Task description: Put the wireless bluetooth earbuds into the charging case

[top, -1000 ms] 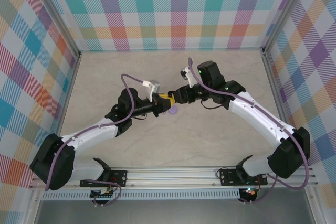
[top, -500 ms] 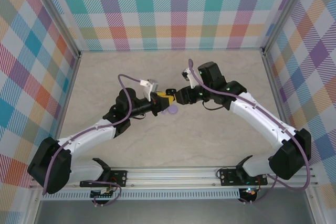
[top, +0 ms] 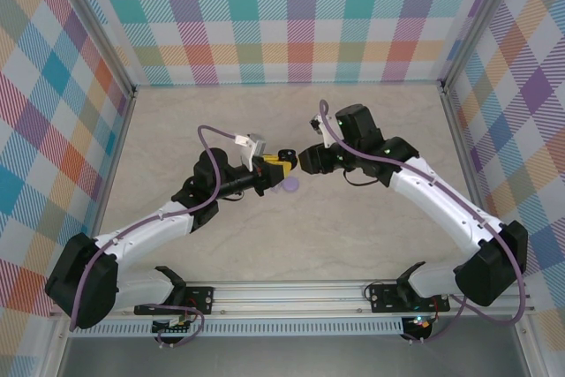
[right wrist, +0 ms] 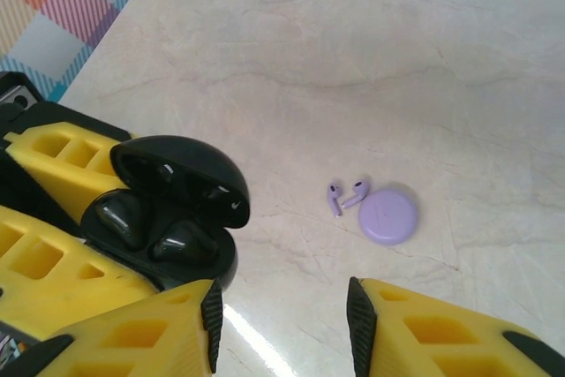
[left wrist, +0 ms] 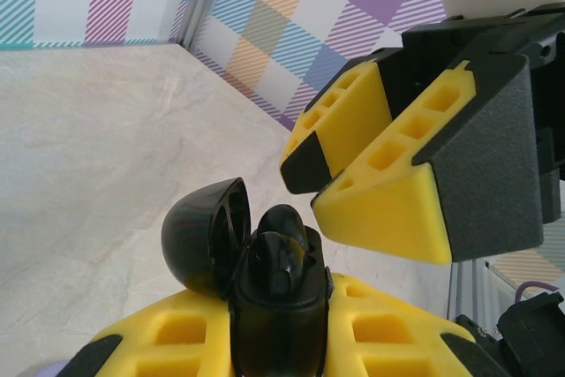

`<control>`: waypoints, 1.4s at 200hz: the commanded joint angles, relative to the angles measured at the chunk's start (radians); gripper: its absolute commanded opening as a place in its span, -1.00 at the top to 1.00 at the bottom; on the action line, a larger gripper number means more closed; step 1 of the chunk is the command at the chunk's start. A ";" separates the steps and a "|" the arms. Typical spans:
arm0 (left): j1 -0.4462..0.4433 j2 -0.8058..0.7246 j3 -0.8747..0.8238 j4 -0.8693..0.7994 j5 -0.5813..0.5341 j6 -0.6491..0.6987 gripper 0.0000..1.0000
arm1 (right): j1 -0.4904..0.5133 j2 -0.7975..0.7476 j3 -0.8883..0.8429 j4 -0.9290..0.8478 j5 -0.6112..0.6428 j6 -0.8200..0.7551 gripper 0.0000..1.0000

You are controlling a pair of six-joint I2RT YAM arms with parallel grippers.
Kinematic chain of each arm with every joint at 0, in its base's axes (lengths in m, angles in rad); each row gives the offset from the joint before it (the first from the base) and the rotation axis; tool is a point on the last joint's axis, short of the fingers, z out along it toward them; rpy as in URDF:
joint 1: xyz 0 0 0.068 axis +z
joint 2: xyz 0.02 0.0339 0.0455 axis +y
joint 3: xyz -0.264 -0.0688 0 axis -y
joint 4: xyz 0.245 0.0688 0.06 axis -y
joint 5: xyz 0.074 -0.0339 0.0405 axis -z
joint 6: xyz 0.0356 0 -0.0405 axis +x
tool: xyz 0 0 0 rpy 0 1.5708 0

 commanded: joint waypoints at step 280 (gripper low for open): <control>-0.044 0.022 0.005 0.073 0.017 -0.009 0.93 | -0.134 -0.031 -0.117 0.214 -0.411 0.033 0.69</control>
